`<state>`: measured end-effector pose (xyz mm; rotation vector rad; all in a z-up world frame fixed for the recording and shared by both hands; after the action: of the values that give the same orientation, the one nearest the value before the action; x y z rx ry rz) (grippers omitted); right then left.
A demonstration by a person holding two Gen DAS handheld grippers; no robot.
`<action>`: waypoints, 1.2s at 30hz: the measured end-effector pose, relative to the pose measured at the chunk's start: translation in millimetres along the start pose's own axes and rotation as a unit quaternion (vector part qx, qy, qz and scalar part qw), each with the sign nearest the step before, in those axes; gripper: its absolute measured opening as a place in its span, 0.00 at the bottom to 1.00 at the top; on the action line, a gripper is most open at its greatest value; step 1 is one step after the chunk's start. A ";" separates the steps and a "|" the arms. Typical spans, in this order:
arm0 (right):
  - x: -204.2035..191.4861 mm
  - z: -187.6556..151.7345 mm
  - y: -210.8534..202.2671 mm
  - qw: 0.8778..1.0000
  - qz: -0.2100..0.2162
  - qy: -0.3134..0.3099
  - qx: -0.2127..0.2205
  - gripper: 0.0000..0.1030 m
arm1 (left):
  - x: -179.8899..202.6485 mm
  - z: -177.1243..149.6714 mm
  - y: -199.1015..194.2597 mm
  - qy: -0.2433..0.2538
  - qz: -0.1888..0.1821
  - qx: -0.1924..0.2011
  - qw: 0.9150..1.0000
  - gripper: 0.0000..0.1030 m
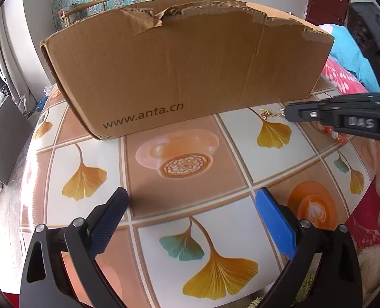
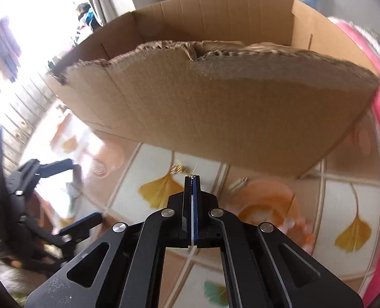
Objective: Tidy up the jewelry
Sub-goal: 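Withdraw both tools from the box back to the table, then move both open tools toward the remaining small gold pendants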
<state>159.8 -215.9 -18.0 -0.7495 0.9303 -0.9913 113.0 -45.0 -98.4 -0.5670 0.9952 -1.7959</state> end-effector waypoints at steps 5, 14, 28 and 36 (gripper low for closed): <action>-7.0 -25.6 -9.8 0.995 0.080 0.053 -0.039 0.00 | -4.5 -4.3 -4.1 0.005 -0.003 -0.002 1.000 0.95; -33.3 -28.3 -3.7 0.975 0.192 0.085 -0.070 0.05 | -2.8 -5.0 -4.3 0.010 -0.006 -0.003 1.000 0.95; 45.0 17.7 -10.0 0.997 -0.046 0.050 0.026 0.21 | -2.6 -5.8 -5.0 0.007 -0.003 -0.002 1.000 0.95; 36.1 13.4 10.2 0.997 -0.074 0.017 0.011 0.03 | -2.5 -7.6 -4.8 0.012 -0.006 -0.001 1.000 0.95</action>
<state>184.4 -244.0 -31.8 -0.7936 0.9018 -1.1468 105.9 -38.9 -98.6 -0.5562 1.0118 -1.8168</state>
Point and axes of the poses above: each gripper's, at about its wrist camera, not at the fingertips, and y roughly the way its jaws point, x to its right, z to its top, the point moved 7 cm from there along y, roughly the way its jaws point, and after that the axes turned 5 degrees about y, right-handed, at the moved point
